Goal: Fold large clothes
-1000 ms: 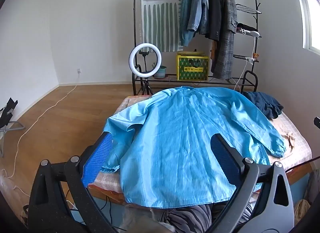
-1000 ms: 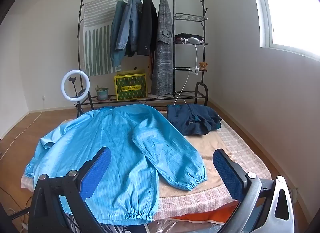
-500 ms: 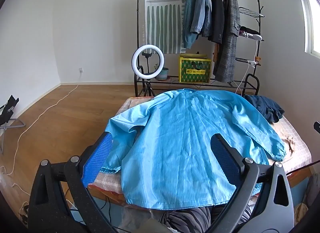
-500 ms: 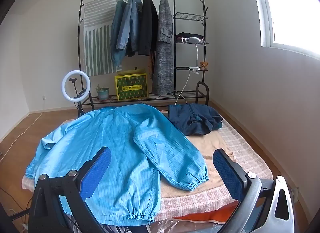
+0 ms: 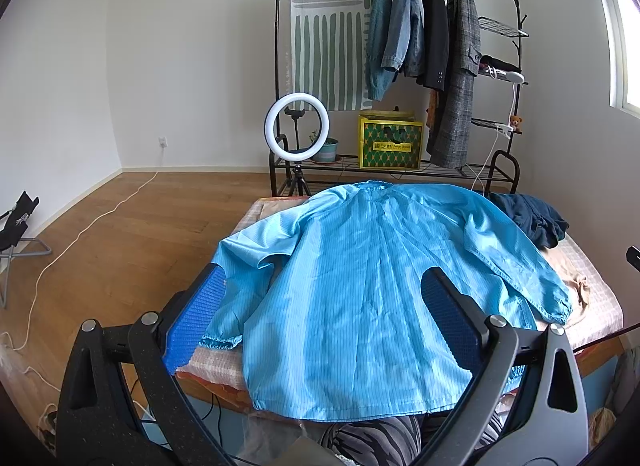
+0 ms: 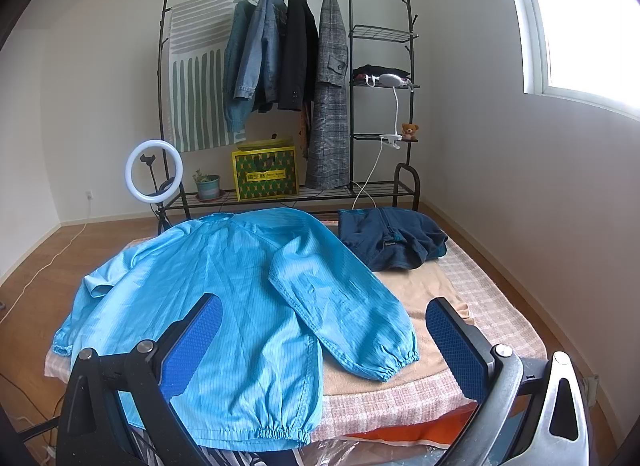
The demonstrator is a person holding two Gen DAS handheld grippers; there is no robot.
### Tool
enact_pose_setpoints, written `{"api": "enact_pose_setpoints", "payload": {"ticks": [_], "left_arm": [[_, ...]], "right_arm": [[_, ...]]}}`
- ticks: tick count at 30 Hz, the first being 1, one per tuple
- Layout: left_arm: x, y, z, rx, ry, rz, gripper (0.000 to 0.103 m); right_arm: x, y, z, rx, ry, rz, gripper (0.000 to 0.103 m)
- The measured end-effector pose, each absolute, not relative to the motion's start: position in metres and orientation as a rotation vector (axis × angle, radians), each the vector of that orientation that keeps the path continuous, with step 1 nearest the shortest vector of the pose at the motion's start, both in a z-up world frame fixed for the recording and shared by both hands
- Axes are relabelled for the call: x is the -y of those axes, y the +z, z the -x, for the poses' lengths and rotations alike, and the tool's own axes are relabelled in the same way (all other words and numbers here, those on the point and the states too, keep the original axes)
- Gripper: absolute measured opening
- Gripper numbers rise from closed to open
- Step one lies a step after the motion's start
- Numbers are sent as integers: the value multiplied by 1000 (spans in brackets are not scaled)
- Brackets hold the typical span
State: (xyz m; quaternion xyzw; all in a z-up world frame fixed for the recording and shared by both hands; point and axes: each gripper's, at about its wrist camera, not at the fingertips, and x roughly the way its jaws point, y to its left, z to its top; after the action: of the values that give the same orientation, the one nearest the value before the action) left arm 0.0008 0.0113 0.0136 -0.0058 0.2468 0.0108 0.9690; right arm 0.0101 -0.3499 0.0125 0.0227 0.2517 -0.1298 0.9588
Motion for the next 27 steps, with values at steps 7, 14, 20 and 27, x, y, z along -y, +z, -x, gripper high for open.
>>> {"api": "enact_pose_setpoints", "payload": {"ticks": [7, 14, 20, 27], "left_arm": [[-11, 12, 0, -497, 23, 11, 100], [-11, 13, 0, -496, 22, 11, 100], [-11, 14, 0, -496, 21, 10, 100], [-11, 14, 1, -494, 22, 10, 100]], "right_arm": [[351, 12, -10, -510, -262, -47, 103], [345, 12, -11, -508, -261, -44, 103], [344, 11, -11, -510, -260, -44, 103], [342, 10, -12, -512, -259, -43, 103]]}}
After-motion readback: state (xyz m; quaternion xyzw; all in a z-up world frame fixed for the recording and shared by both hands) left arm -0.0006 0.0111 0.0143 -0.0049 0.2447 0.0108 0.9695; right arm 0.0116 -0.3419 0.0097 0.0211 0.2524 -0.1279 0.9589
